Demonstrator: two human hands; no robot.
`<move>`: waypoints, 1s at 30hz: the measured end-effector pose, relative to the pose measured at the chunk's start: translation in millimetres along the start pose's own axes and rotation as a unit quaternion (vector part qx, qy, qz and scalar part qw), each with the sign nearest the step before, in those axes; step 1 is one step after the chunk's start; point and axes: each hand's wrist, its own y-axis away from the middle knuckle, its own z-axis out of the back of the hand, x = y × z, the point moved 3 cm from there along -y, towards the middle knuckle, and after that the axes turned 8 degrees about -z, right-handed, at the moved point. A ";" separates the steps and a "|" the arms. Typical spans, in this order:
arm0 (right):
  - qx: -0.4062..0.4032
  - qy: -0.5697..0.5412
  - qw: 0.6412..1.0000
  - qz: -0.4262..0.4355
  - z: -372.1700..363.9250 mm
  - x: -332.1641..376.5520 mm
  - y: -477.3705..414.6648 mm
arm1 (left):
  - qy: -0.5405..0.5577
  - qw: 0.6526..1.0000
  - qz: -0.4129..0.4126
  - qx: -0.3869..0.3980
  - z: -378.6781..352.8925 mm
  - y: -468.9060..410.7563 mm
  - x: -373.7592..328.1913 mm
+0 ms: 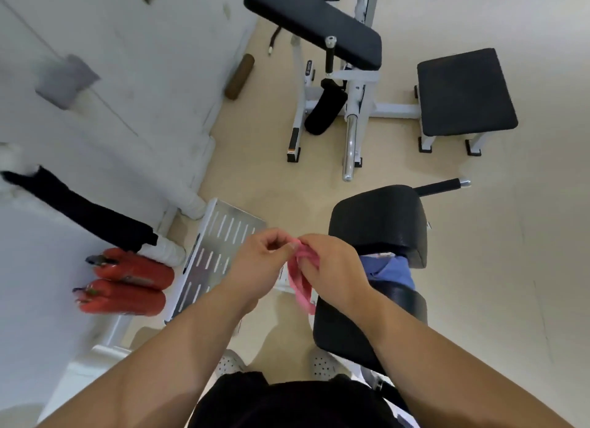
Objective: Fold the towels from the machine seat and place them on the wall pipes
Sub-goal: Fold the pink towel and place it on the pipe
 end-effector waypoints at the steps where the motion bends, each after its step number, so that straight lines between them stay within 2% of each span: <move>1: 0.009 -0.025 1.000 0.000 -0.7 13.4 0.9 | 0.018 1.000 -0.005 -0.025 11.1 7.5 -2.9; 3: 0.048 -0.084 0.995 -0.003 -4.2 37.4 3.5 | 0.073 0.996 -0.004 -0.043 32.1 22.8 -6.9; 6: 0.088 -0.181 0.980 -0.004 -6.1 72.2 0.6 | 0.108 0.994 -0.007 -0.012 60.9 45.7 -9.9; 8: 0.094 -0.205 0.974 0.007 -9.6 94.9 -5.2 | 0.088 0.996 -0.022 -0.001 78.5 61.4 -8.4; 11: 0.114 -0.208 0.971 0.007 -22.1 129.8 -15.7 | 0.031 0.998 -0.049 -0.025 103.5 78.8 -2.6; 13: 0.127 -0.207 0.970 0.011 -33.5 154.3 -19.7 | 0.013 0.995 -0.083 -0.055 120.0 87.4 0.3; 15: 0.135 -0.231 0.964 0.003 -47.6 177.0 -21.6 | -0.027 0.985 -0.116 -0.124 140.4 94.9 4.6; 18: 0.123 -0.266 0.956 -0.023 -73.1 202.5 -25.2 | -0.130 0.953 -0.153 -0.225 178.8 105.1 17.2; 20: 0.120 -0.255 0.959 -0.023 -92.5 218.2 -27.0 | -0.179 0.940 -0.161 -0.242 205.4 110.2 28.3; 25: 0.115 -0.238 0.963 -0.048 -135.7 261.6 -32.5 | -0.285 0.925 -0.111 -0.227 277.6 120.0 84.8; 30: 0.113 -0.248 0.957 -0.096 -173.6 290.0 -32.9 | -0.283 0.931 0.025 -0.229 354.9 146.4 165.3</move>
